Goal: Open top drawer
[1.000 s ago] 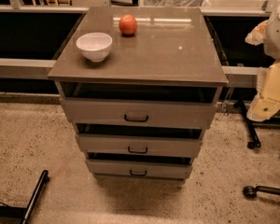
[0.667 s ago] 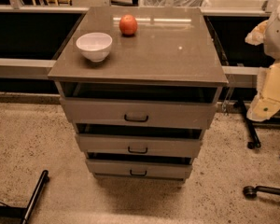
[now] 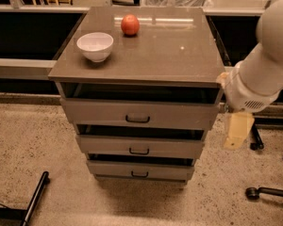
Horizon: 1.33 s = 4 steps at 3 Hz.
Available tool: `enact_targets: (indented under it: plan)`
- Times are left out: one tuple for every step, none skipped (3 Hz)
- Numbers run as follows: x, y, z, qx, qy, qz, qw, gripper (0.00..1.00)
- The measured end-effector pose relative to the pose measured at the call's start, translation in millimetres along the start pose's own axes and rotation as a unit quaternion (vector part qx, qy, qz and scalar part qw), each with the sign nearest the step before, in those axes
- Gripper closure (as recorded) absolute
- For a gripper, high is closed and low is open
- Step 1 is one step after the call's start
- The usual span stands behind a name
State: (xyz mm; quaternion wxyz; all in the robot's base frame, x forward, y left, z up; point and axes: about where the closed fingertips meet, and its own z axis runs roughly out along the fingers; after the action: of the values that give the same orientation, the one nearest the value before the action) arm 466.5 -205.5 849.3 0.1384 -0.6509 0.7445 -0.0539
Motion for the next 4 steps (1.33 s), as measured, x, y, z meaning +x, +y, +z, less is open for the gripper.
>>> enact_targets:
  plan:
    - [2.2,6.5,43.4,-0.005,0.018,-0.041,0.999,0.0]
    - [3.2,6.5,47.7,-0.002,0.019,-0.042,0.9989,0.0]
    - [2.8,-4.2,74.8,0.031,0.005,-0.037,0.9988,0.0]
    - [13.8,22.7,127.7,0.038,-0.015,-0.059,0.9974,0.0]
